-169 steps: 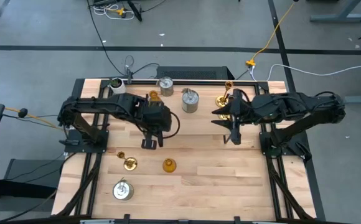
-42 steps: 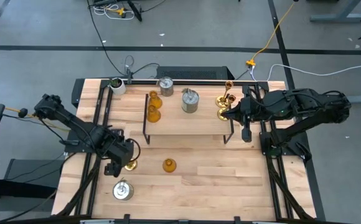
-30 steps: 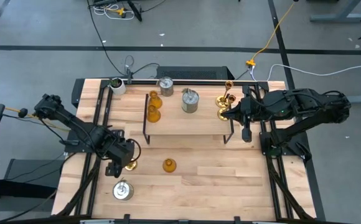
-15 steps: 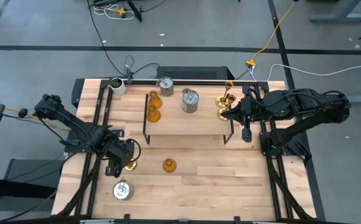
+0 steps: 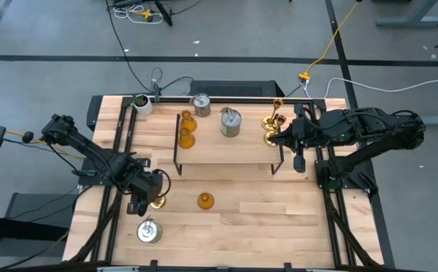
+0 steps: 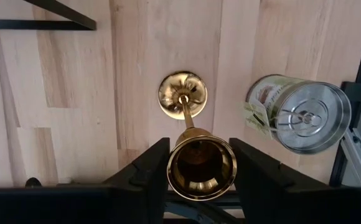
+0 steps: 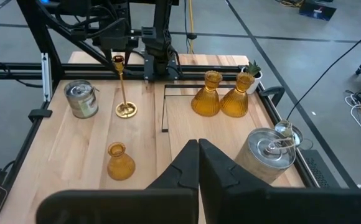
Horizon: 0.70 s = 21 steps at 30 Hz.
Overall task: Pick & Place candle stick holders
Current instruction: Put the candle holder on the shelf aligned with the other candle holder
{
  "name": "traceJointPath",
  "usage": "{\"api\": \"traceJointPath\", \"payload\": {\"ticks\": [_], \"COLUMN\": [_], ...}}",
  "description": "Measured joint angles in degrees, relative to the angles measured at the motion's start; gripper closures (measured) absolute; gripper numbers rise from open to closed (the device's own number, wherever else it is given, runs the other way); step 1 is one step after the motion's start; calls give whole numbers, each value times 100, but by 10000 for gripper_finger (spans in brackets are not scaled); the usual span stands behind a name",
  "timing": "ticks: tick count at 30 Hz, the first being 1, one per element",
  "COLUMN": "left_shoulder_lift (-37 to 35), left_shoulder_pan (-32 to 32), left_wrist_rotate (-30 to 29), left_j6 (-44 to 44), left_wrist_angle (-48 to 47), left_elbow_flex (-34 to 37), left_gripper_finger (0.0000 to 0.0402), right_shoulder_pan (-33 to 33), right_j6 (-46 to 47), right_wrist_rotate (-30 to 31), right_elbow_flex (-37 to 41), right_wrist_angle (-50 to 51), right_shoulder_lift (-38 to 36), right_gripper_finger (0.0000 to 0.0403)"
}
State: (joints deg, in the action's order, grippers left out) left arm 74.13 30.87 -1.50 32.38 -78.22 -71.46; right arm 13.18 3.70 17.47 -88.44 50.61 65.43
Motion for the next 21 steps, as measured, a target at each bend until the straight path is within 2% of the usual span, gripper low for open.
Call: {"api": "traceJointPath", "payload": {"ticks": [9,17,21], "left_shoulder_lift": [0,0,0], "left_shoulder_pan": [-20,-182,-184], "left_wrist_rotate": [28,521,377], "left_j6": [168,306,299], "left_wrist_angle": [2,-19,-243], "left_elbow_flex": [0,-31,-211], "left_gripper_finger": [240,248,248], "right_shoulder_pan": [-1,0,0], "right_j6": [7,7,4], "right_wrist_rotate": [0,-1,-1], "right_elbow_flex": [0,0,0], "right_wrist_angle": [-1,-2,-5], "right_shoulder_lift": [0,0,0], "right_gripper_finger": [399,399,399]}}
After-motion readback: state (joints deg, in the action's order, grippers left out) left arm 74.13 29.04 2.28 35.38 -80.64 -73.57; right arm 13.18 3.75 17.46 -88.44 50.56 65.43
